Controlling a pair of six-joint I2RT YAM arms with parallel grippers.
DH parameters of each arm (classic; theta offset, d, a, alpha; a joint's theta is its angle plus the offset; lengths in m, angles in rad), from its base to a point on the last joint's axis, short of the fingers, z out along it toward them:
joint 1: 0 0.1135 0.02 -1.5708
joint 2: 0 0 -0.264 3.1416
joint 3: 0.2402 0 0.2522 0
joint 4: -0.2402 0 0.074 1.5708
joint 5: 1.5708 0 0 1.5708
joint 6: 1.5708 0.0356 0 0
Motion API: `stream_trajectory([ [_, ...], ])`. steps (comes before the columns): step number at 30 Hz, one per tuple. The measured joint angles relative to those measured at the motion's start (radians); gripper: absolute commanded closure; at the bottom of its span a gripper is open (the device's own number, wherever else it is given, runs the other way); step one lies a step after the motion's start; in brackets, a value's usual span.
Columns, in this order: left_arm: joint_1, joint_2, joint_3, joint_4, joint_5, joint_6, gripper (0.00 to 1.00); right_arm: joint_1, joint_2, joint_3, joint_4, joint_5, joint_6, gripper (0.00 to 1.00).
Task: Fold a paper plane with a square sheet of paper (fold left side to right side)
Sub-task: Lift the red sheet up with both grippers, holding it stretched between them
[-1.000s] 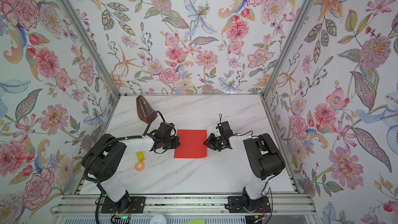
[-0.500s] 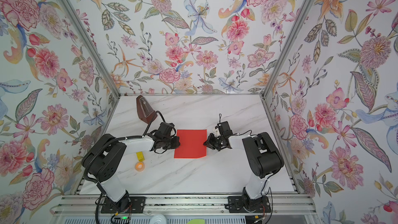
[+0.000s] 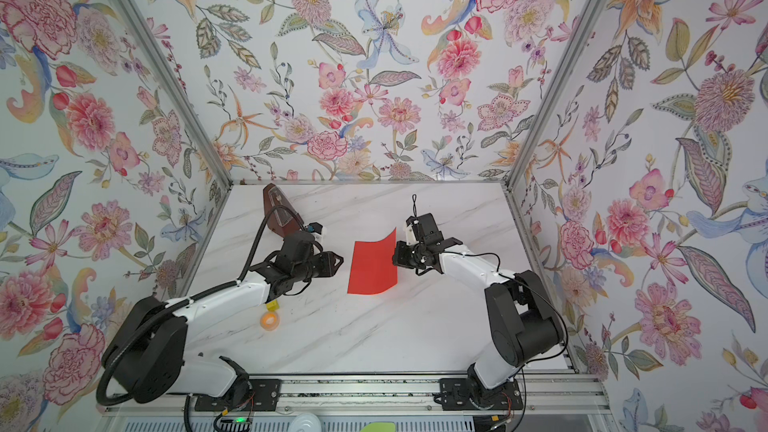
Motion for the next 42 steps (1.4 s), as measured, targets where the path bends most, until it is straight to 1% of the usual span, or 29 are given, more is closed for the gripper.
stream_trajectory([
  [4, 0.003, -0.161, -0.077, 0.103, -0.05, 0.042, 0.52, 0.063, -0.088, 0.1, -0.084, 0.128, -0.193, 1.0],
  [8, 0.008, -0.278, -0.164, 0.212, -0.068, 0.083, 0.44, 0.149, -0.196, 0.137, -0.132, 0.233, -0.399, 1.0],
  [10, 0.008, -0.325, -0.211, 0.288, -0.062, 0.107, 0.39, 0.188, -0.248, 0.163, -0.148, 0.253, -0.492, 1.0],
  [13, 0.008, -0.378, -0.276, 0.412, -0.037, 0.143, 0.35, 0.219, -0.319, 0.193, -0.153, 0.266, -0.599, 1.0],
  [18, 0.008, -0.399, -0.319, 0.597, 0.041, 0.2, 0.28, 0.28, -0.45, 0.201, -0.144, 0.241, -0.719, 1.0],
  [22, 0.008, -0.396, -0.336, 0.729, 0.087, 0.214, 0.27, 0.312, -0.525, 0.203, -0.118, 0.168, -0.753, 1.0],
  [28, 0.008, -0.385, -0.336, 0.849, 0.119, 0.212, 0.25, 0.33, -0.588, 0.204, -0.091, 0.053, -0.754, 1.0],
  [34, 0.008, -0.386, -0.335, 0.937, 0.134, 0.192, 0.25, 0.332, -0.641, 0.198, -0.054, 0.012, -0.726, 1.0],
  [36, 0.008, -0.388, -0.335, 0.957, 0.137, 0.187, 0.28, 0.332, -0.658, 0.195, -0.047, 0.01, -0.717, 1.0],
  [42, 0.008, -0.426, -0.335, 1.01, 0.167, 0.167, 0.48, 0.332, -0.691, 0.19, -0.037, 0.007, -0.676, 1.0],
])
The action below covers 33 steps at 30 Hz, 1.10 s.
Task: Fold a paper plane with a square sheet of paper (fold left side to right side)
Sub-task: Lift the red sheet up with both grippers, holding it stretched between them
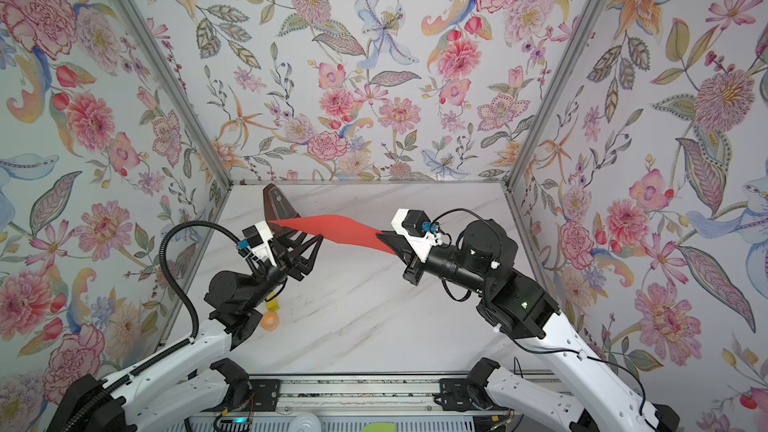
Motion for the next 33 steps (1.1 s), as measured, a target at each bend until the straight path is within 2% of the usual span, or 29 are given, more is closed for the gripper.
stream_trajectory([
  [6, 0.0, -0.034, 0.0, 0.076, 0.053, -0.029, 0.65, 0.0, -0.028, -0.019, 0.013, -0.002, 0.04, 1.0],
  [10, 0.0, -0.044, 0.0, 0.087, 0.074, -0.041, 0.72, 0.0, -0.043, -0.034, 0.021, -0.002, 0.065, 1.0],
  [18, 0.0, -0.047, 0.0, 0.088, 0.088, -0.048, 0.82, 0.0, -0.071, -0.051, 0.043, -0.002, 0.095, 1.0],
  [25, 0.0, -0.031, 0.0, 0.117, 0.13, -0.056, 0.8, 0.0, -0.072, -0.052, 0.043, -0.003, 0.107, 1.0],
  [33, 0.0, -0.017, 0.0, 0.135, 0.142, -0.069, 0.91, 0.0, -0.072, -0.06, 0.058, -0.003, 0.119, 1.0],
])
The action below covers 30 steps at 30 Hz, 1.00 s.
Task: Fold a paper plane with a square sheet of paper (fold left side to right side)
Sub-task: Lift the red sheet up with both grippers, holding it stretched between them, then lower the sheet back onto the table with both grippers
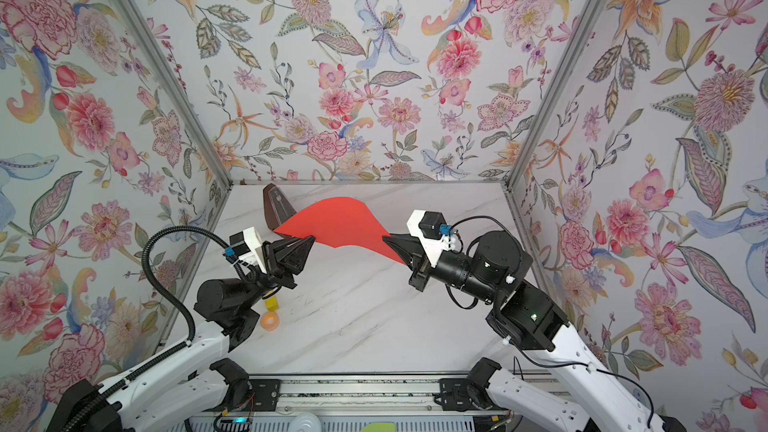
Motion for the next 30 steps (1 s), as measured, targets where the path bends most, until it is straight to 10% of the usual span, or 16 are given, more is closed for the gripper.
stream_trajectory([
  [8, 0.0, -0.02, 0.0, -0.026, -0.004, 0.005, 1.0, 0.0, 0.0, -0.009, 0.002, 0.026, 0.01, 1.0],
  [19, 0.0, 0.0, 0.149, -0.494, -0.055, 0.051, 1.0, -0.002, -0.003, -0.072, 0.006, 0.299, 0.038, 0.4],
  [30, 0.0, 0.291, 0.175, -0.803, 0.141, -0.038, 1.0, -0.028, 0.111, -0.085, -0.037, 0.495, 0.095, 0.28],
])
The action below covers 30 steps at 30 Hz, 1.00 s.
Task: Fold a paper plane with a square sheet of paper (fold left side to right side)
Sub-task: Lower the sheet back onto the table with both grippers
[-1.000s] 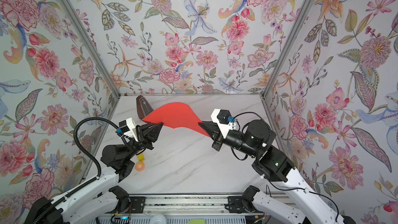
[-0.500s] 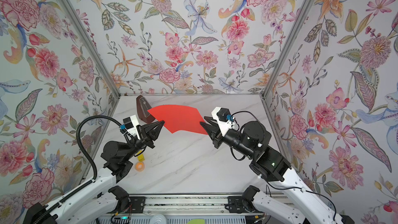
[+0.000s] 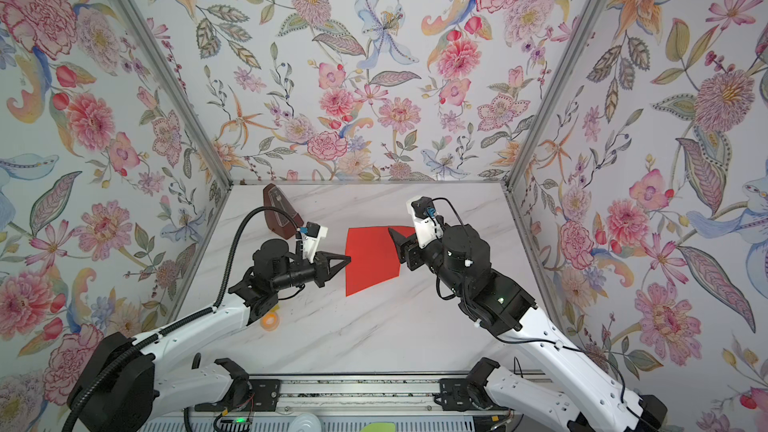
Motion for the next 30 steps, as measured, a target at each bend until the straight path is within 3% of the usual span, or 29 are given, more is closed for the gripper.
stream_trajectory([
  [6, 0.004, 0.14, 0.031, -0.221, 0.019, 0.029, 1.0, -0.097, 0.124, -0.002, -0.061, -0.102, 0.158, 0.3],
  [12, 0.054, 0.243, 0.103, -0.441, -0.064, 0.124, 1.0, -0.144, 0.288, -0.043, -0.08, -0.222, 0.377, 0.31],
  [14, 0.087, 0.278, 0.128, -0.494, -0.084, 0.159, 1.0, -0.15, 0.339, -0.079, -0.069, -0.272, 0.455, 0.41],
  [17, 0.127, 0.311, 0.149, -0.55, -0.108, 0.203, 1.0, -0.154, 0.415, -0.137, -0.03, -0.339, 0.58, 0.49],
  [21, 0.171, 0.319, 0.157, -0.604, -0.137, 0.245, 1.0, -0.162, 0.529, -0.19, 0.046, -0.452, 0.718, 0.49],
  [30, 0.203, 0.347, 0.179, -0.664, -0.231, 0.295, 1.0, -0.195, 0.735, -0.224, 0.256, -0.68, 0.862, 0.61],
])
